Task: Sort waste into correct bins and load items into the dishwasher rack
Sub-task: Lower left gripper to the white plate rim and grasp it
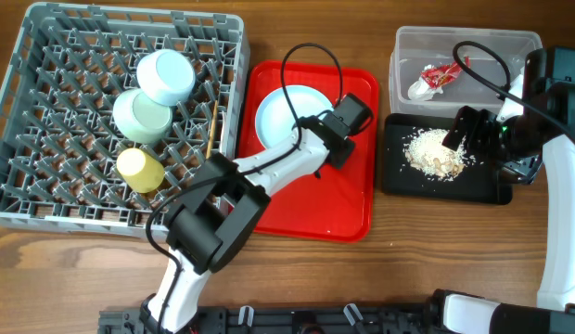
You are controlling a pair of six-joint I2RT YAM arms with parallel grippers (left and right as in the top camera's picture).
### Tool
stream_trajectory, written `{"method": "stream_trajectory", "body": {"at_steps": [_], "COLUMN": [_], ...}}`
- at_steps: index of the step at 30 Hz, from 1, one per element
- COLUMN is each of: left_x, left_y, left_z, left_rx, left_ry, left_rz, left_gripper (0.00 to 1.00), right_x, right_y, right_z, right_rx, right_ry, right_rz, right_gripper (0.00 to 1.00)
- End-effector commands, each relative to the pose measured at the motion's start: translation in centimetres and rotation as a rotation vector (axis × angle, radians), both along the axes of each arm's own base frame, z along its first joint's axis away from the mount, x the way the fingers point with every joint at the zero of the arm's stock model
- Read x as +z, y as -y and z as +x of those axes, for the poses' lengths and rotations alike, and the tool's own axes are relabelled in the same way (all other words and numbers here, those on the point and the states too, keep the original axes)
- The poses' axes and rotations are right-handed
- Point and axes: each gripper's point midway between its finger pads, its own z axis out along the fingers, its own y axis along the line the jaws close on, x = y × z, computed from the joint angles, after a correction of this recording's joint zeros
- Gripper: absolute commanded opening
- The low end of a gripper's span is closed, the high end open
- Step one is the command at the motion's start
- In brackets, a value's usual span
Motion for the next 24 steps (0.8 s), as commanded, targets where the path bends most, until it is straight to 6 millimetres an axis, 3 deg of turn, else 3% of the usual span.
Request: {"method": "stream_trajectory", "body": {"at_steps": [1, 5, 7, 15, 24], "left_x": [-2.9, -3.4, -3.3, -3.4, 0.4], "left_y": [-1.6, -3.1, -3.7, -3.7, -4.1], "left_z": [-0.4, -0.2, 0.1, 0.1, 1.4], "left_rx": [0.018, 0.039, 0.038, -0.067, -0.026], "left_ry": [0.001, 0.041, 0.071, 0.070, 0.179], "left_rz": [0.124, 0.226, 0.276, 0.330, 0.351], "left_gripper": [0.36, 0.14, 0.09, 0.04, 0.04], "right_x": [0.9, 0.9, 0.9, 0.9, 0.9], "right_y": [0.3, 0.3, 0.4, 0.4, 0.4], "right_z": [0.0, 0.0, 0.0, 0.1, 0.1], "right_rx": [0.003, 0.004, 0.003, 0.004, 0.003], "right_ry": [0.031, 0.032, 0.034, 0.035, 0.035], "right_rz": [-0.021, -0.021, -0.022, -0.022, -0.022], "right_gripper": [1.00, 1.00, 1.00, 1.00, 1.00]}}
